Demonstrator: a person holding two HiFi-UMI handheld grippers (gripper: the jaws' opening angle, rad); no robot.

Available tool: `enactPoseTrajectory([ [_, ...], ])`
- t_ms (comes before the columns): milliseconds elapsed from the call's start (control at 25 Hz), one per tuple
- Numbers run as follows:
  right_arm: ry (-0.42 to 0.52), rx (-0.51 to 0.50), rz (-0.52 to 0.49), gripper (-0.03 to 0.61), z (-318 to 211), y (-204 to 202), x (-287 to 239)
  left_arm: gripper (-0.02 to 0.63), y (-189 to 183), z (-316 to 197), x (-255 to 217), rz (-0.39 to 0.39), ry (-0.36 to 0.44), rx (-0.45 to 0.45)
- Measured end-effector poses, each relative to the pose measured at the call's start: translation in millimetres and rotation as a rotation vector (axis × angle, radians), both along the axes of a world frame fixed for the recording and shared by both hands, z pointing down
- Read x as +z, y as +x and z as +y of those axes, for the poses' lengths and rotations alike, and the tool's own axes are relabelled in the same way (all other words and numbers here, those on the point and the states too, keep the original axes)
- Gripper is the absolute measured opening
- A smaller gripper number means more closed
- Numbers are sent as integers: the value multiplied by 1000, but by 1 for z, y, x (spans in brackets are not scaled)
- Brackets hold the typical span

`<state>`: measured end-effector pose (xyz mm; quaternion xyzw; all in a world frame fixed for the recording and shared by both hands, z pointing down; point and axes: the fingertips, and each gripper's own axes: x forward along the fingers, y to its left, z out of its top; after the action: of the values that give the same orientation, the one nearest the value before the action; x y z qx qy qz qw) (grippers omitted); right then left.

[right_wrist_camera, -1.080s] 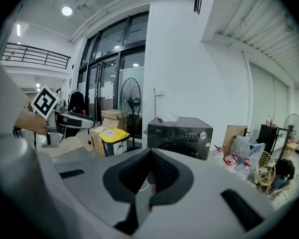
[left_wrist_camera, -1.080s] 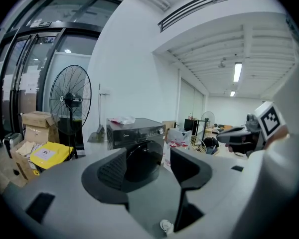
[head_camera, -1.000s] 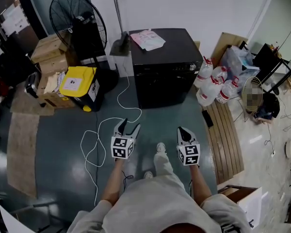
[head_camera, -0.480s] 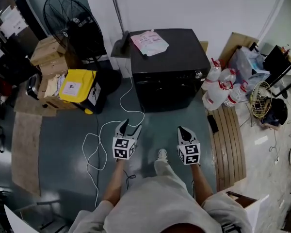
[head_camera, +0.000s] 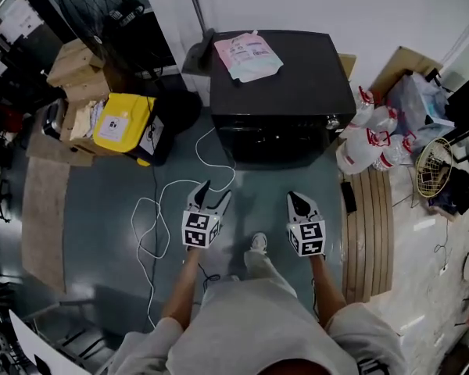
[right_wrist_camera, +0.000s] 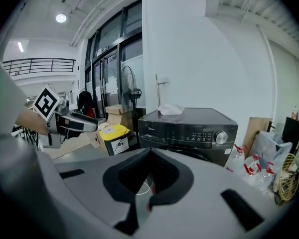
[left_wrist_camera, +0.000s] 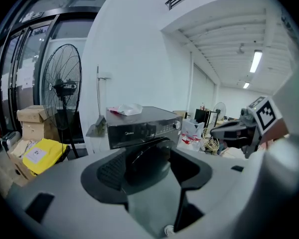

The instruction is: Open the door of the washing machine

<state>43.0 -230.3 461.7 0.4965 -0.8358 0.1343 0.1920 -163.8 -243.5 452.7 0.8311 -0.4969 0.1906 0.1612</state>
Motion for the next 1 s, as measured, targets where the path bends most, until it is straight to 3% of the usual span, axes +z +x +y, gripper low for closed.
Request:
enactPoseTrajectory([
  [440,-61,-53,0,-2,-46,4,48,267,17,-51,52,-45,-55,16],
  [1000,-96,-22,24,-2,-89,-16,109,267,1,-105,145,-17,-120,64],
])
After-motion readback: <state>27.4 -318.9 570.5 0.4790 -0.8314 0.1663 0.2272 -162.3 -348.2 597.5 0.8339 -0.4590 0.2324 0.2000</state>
